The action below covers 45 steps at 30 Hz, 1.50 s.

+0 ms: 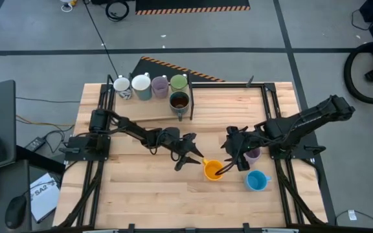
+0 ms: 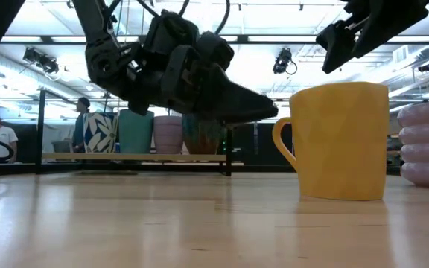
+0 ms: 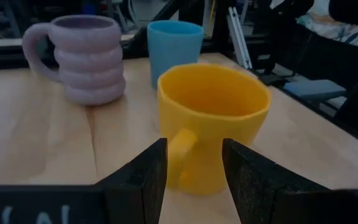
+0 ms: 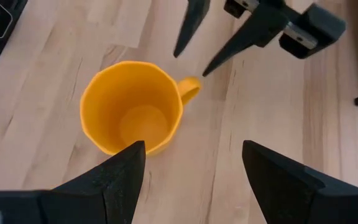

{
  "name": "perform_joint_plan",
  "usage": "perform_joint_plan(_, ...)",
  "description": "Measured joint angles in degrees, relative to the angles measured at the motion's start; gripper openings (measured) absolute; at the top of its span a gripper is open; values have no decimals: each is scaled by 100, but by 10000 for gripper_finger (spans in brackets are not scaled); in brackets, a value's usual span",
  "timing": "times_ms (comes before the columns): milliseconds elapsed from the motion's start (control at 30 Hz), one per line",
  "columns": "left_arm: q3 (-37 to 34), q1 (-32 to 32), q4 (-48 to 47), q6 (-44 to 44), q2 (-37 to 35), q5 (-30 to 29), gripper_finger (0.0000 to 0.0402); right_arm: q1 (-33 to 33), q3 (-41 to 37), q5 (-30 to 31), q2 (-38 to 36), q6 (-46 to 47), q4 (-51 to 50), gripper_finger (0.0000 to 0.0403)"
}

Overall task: Place coffee mugs
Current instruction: Put the yellow mug on the shelf

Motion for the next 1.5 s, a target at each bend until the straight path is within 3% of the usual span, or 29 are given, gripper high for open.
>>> perform_joint_plan(267, 40, -63, 579, -57, 399, -177, 160, 36, -4, 22, 0, 44, 47, 274)
perform_joint_plan(933, 42, -74, 746, -143, 457, -295, 160, 37, -652, -68, 2, 166, 1012, 274)
perform_joint_plan(1267, 149, -161, 970, -292, 803, -295, 160, 56, -763, -415, 2, 379, 1008, 274)
perform_joint_plan(1500, 165, -159, 1000, -318, 822, -228, 160, 235, -763, -313, 2, 446, 992, 274)
